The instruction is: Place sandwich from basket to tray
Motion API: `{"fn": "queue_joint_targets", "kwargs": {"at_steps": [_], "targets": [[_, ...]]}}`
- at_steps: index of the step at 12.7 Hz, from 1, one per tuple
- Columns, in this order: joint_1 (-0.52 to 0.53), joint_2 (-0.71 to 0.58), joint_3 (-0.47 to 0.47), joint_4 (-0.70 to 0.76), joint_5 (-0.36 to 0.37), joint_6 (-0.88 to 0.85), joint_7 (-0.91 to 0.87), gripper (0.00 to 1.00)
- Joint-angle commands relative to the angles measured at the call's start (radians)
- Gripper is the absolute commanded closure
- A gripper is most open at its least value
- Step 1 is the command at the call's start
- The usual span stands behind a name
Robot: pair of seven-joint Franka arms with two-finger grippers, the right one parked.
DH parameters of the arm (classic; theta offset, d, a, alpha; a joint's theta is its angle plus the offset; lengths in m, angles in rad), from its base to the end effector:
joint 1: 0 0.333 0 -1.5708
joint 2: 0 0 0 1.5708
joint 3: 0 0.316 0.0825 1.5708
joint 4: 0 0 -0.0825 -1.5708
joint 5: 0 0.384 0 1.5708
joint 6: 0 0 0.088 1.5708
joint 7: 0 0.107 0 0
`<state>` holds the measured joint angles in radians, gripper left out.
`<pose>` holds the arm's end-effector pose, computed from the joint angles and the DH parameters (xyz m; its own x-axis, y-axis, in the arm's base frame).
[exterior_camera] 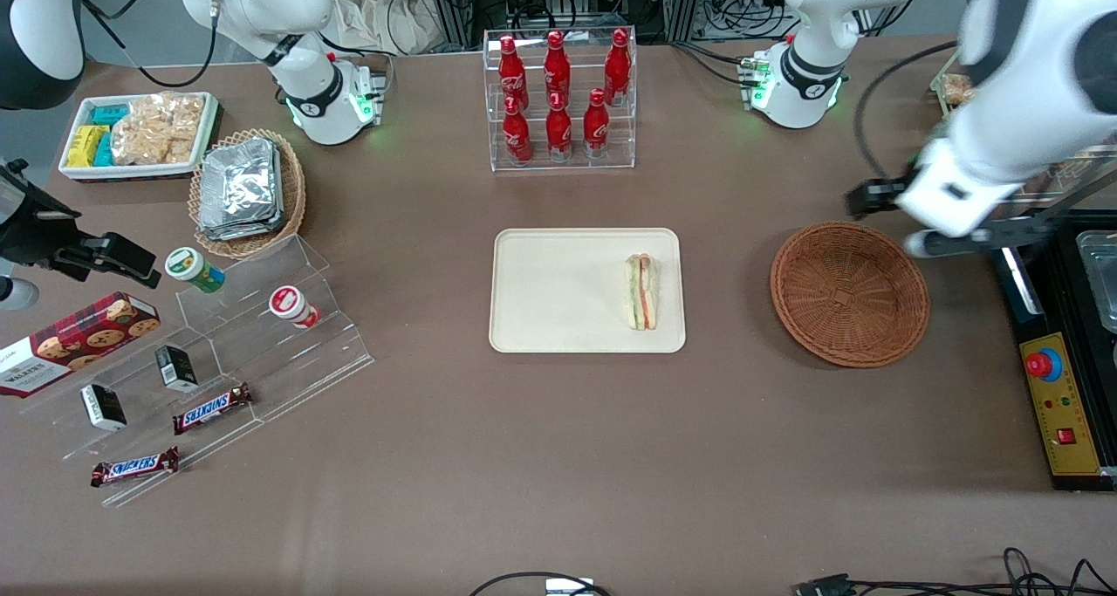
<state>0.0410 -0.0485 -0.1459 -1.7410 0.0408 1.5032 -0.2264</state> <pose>0.5221 -0.0519 0.5661 0.9767 0.1268 -0.1731 0.1128 -0.9897 -0.0887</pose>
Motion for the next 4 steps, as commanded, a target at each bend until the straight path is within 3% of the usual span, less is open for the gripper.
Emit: {"fn": "queue_joint_targets", "kwargs": {"at_steps": [1, 4], "targets": [[-0.046, -0.051, 0.077, 0.012, -0.006, -0.001, 0.045, 0.0], [-0.046, -0.042, 0.075, 0.064, -0.005, -0.011, 0.035, 0.0]]}}
